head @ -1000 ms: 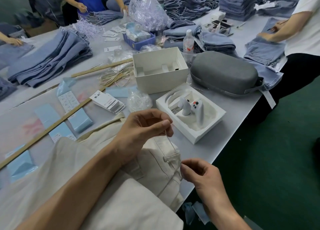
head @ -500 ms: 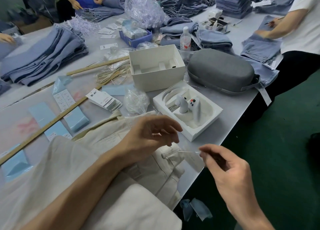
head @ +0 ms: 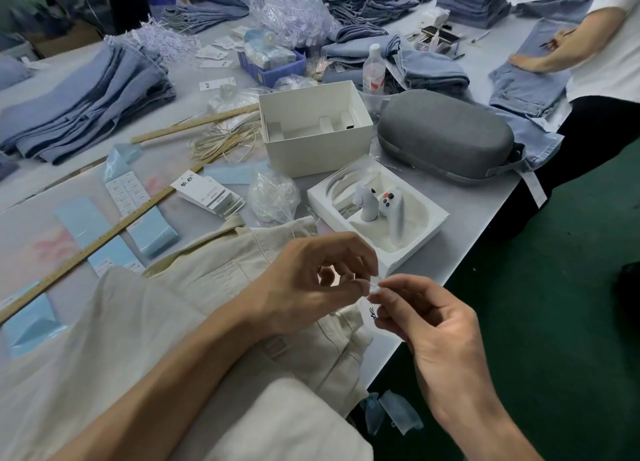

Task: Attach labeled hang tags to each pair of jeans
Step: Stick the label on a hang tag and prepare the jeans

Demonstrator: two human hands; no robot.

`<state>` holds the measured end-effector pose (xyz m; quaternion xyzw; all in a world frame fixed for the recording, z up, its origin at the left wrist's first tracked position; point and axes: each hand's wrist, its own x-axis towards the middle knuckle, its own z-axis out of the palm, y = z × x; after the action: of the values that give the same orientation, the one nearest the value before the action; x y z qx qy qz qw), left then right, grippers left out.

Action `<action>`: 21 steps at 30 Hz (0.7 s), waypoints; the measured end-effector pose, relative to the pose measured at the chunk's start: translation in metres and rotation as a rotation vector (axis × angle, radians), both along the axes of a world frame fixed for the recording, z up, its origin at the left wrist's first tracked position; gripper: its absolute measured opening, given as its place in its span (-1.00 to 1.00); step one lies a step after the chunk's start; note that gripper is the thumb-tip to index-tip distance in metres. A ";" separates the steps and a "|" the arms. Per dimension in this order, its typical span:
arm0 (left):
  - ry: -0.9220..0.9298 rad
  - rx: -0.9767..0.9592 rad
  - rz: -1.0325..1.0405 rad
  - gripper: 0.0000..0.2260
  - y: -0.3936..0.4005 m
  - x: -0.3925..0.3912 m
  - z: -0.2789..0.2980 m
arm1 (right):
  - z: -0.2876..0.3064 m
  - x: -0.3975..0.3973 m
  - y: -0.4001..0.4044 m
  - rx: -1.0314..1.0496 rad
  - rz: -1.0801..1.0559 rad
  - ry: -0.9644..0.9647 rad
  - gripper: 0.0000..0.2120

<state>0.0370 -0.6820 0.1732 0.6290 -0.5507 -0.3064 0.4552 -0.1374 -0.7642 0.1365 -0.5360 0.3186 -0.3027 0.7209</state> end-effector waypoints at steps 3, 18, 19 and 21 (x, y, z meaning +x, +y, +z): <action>-0.025 0.005 0.002 -0.80 0.000 0.000 0.001 | 0.002 0.002 0.001 0.018 -0.006 -0.014 -0.75; -0.120 0.006 0.016 -0.82 0.002 -0.004 0.007 | 0.008 0.006 0.007 -0.079 -0.005 -0.002 -0.76; -0.118 0.001 0.018 -0.82 0.002 -0.004 0.007 | 0.008 0.006 0.008 -0.082 -0.009 -0.002 -0.76; -0.107 0.000 0.032 -0.84 0.003 -0.003 0.007 | 0.007 0.007 0.009 -0.073 -0.023 -0.005 -0.76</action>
<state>0.0341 -0.6792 0.1801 0.6532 -0.5641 -0.2652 0.4299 -0.1301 -0.7555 0.1432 -0.5575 0.3118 -0.3239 0.6979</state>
